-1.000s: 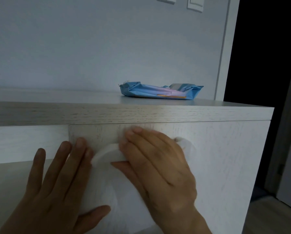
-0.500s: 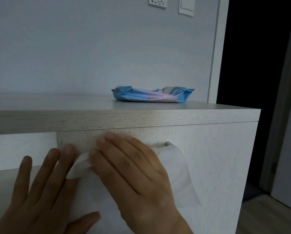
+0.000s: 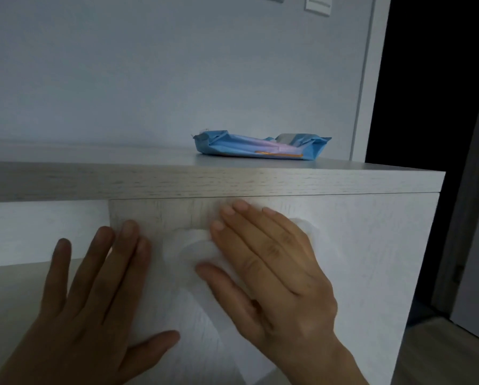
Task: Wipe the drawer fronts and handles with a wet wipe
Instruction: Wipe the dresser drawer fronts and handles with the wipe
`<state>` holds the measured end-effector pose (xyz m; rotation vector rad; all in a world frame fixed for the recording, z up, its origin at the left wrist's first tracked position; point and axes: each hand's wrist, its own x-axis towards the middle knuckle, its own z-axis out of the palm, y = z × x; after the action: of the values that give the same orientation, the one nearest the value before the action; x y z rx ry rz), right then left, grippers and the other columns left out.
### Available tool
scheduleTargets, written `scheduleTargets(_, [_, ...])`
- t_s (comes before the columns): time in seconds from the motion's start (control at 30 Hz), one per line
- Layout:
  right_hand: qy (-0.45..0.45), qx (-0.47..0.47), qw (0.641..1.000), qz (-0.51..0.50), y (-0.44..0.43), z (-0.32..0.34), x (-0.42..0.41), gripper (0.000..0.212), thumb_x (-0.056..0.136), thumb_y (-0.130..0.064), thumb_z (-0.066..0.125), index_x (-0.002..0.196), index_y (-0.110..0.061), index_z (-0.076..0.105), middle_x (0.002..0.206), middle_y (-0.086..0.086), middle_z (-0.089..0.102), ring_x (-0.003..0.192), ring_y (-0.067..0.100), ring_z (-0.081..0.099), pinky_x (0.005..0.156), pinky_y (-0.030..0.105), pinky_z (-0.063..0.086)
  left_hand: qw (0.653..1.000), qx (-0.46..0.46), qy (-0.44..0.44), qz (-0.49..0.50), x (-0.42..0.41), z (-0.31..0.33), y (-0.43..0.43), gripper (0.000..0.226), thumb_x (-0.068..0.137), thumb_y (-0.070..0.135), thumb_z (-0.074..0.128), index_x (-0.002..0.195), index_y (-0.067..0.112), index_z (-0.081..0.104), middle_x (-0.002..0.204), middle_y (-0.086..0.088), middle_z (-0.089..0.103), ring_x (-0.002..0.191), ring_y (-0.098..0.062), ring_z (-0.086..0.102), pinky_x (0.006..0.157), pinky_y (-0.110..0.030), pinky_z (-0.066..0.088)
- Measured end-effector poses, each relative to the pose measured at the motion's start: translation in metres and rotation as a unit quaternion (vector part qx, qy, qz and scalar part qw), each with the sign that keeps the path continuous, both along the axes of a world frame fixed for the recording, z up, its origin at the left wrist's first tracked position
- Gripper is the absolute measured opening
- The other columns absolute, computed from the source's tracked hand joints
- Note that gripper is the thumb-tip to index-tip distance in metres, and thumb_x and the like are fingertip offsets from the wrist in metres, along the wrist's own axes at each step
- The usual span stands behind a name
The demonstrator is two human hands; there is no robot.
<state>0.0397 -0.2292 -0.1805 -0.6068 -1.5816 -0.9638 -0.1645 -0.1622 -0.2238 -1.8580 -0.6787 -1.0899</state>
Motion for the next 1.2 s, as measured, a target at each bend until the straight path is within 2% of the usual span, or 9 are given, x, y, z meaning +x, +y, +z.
scheduleTargets(0.1, [0.002, 0.003, 1.0, 0.013, 0.003, 0.0, -0.021, 0.027, 0.095, -0.028, 0.063, 0.112, -0.008, 0.066, 0.118, 0.005, 0.066, 0.119, 0.015, 0.059, 0.106, 0.03, 0.041, 0.999, 0.029, 0.03, 0.013, -0.002, 0.006, -0.006, 0.079, 0.102, 0.058, 0.021, 0.157, 0.005, 0.005, 0.166, -0.009, -0.001, 0.153, -0.024, 0.002, 0.121, -0.05, 0.006])
scheduleTargets(0.27, [-0.001, 0.005, 1.0, 0.027, 0.009, 0.002, -0.036, 0.017, 0.087, -0.008, 0.07, 0.102, -0.004, 0.074, 0.113, 0.009, 0.069, 0.115, 0.019, 0.062, 0.104, 0.033, 0.044, 0.998, 0.025, 0.052, 0.033, -0.004, 0.005, -0.01, 0.077, 0.102, 0.059, 0.021, 0.157, 0.007, 0.006, 0.166, -0.008, -0.006, 0.153, -0.025, -0.002, 0.121, -0.051, 0.003])
scheduleTargets(0.37, [0.003, 0.005, 1.0, 0.025, 0.005, 0.002, -0.027, 0.016, 0.09, -0.013, 0.069, 0.103, -0.005, 0.073, 0.111, 0.008, 0.069, 0.114, 0.017, 0.062, 0.103, 0.033, 0.045, 0.999, 0.014, 0.039, 0.029, -0.004, 0.005, -0.014, 0.073, 0.101, 0.061, 0.022, 0.151, 0.008, 0.016, 0.165, -0.008, -0.008, 0.153, -0.024, -0.002, 0.121, -0.051, 0.004])
scheduleTargets(0.53, [0.015, 0.022, 1.0, 0.001, -0.001, 0.003, -0.013, 0.02, 0.091, -0.023, 0.069, 0.105, -0.009, 0.067, 0.111, 0.004, 0.067, 0.109, 0.013, 0.063, 0.098, 0.033, 0.048, 0.998, 0.031, 0.036, 0.04, -0.004, 0.004, -0.012, 0.084, 0.1, 0.063, 0.025, 0.157, 0.005, 0.001, 0.165, -0.009, -0.007, 0.153, -0.025, -0.001, 0.121, -0.052, 0.005])
scheduleTargets(0.77, [0.006, 0.014, 1.0, -0.026, -0.006, 0.003, -0.003, 0.022, 0.093, -0.024, 0.065, 0.108, -0.009, 0.064, 0.115, 0.003, 0.063, 0.111, 0.011, 0.06, 0.103, 0.029, 0.044, 0.998, 0.038, 0.03, 0.05, -0.004, 0.003, -0.01, 0.087, 0.099, 0.063, 0.027, 0.156, 0.002, 0.002, 0.165, -0.011, -0.006, 0.153, -0.025, 0.0, 0.12, -0.053, 0.009])
scheduleTargets(0.97, [-0.003, -0.004, 1.0, 0.022, 0.003, 0.004, -0.026, 0.019, 0.093, -0.017, 0.065, 0.111, -0.01, 0.065, 0.117, 0.001, 0.063, 0.117, 0.012, 0.058, 0.106, 0.029, 0.04, 0.998, 0.038, 0.022, 0.043, -0.003, 0.002, -0.011, 0.075, 0.1, 0.061, 0.026, 0.148, 0.003, 0.02, 0.165, -0.011, -0.005, 0.153, -0.025, 0.0, 0.121, -0.052, 0.007])
scheduleTargets(1.13, [-0.003, -0.003, 1.0, 0.01, -0.001, 0.004, -0.019, 0.019, 0.094, -0.02, 0.064, 0.109, -0.009, 0.066, 0.114, 0.001, 0.065, 0.114, 0.012, 0.059, 0.104, 0.029, 0.042, 0.998, 0.033, 0.024, 0.041, -0.003, 0.003, -0.012, 0.076, 0.1, 0.061, 0.026, 0.15, 0.004, 0.018, 0.165, -0.01, -0.006, 0.153, -0.025, 0.0, 0.12, -0.053, 0.008])
scheduleTargets(1.2, [0.009, 0.0, 1.0, -0.012, -0.005, 0.005, -0.008, 0.019, 0.095, -0.024, 0.063, 0.107, -0.01, 0.067, 0.114, -0.001, 0.064, 0.112, 0.01, 0.06, 0.104, 0.027, 0.041, 0.998, 0.03, 0.022, 0.041, -0.003, 0.003, -0.013, 0.081, 0.1, 0.062, 0.026, 0.155, 0.005, 0.009, 0.165, -0.01, -0.006, 0.153, -0.024, 0.0, 0.12, -0.053, 0.008])
